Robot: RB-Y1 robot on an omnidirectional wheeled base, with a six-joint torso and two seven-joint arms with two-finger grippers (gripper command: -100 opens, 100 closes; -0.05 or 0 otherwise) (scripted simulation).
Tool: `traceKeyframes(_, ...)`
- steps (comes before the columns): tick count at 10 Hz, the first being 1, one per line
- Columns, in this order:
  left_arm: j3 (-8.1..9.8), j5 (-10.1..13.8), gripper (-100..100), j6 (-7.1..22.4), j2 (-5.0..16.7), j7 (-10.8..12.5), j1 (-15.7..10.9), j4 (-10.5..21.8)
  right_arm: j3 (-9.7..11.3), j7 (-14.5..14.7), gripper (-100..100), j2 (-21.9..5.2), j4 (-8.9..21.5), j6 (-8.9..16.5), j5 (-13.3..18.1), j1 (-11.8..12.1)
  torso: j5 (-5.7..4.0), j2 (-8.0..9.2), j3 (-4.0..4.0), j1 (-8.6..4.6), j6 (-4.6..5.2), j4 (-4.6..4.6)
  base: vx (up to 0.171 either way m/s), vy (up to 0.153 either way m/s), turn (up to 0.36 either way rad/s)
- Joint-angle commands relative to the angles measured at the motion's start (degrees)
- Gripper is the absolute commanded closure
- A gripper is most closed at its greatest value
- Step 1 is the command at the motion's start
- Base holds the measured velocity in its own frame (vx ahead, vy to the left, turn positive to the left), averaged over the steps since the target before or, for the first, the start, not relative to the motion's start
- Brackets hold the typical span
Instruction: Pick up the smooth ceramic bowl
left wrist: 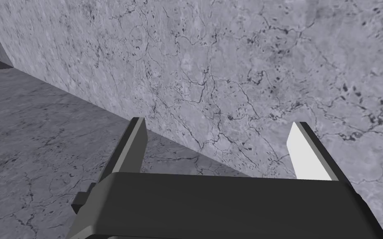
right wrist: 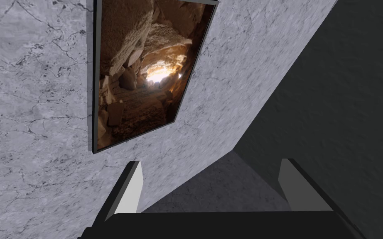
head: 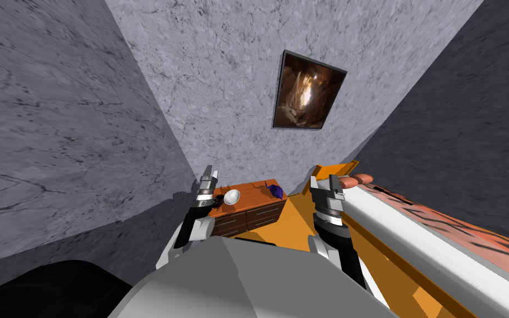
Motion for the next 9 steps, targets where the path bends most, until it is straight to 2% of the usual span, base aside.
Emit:
traceKeyframes(1, -0.62, 0.76, -100, 2.00, 2.11, 0.41, -1.41, 2.01, 0.00, 0.00, 0, 0.00, 0.00, 0.00, 0.00, 0.00, 0.00, 0.00, 0.00, 0.00, 0.00, 0.00, -0.041, 0.024, -0.072)
traceKeyframes(5, -1.55, 2.08, -100, 5.97, 4.05, 1.08, -3.91, 5.75, 0.00, 0.00, 0, 0.00, 0.00, 0.00, 0.00, -0.01, 0.04, 0.20, 0.12, 0.17, 0.00, 0.05, -0.059, 0.043, -0.060)
traceKeyframes(9, -2.44, 3.68, -100, 11.83, 5.46, 1.83, -7.16, 11.04, 0.00, 0.00, 0, 0.00, 0.00, 0.00, 0.00, -0.01, 0.04, 0.19, 0.11, 0.14, 0.00, 0.04, -0.054, 0.033, -0.071)
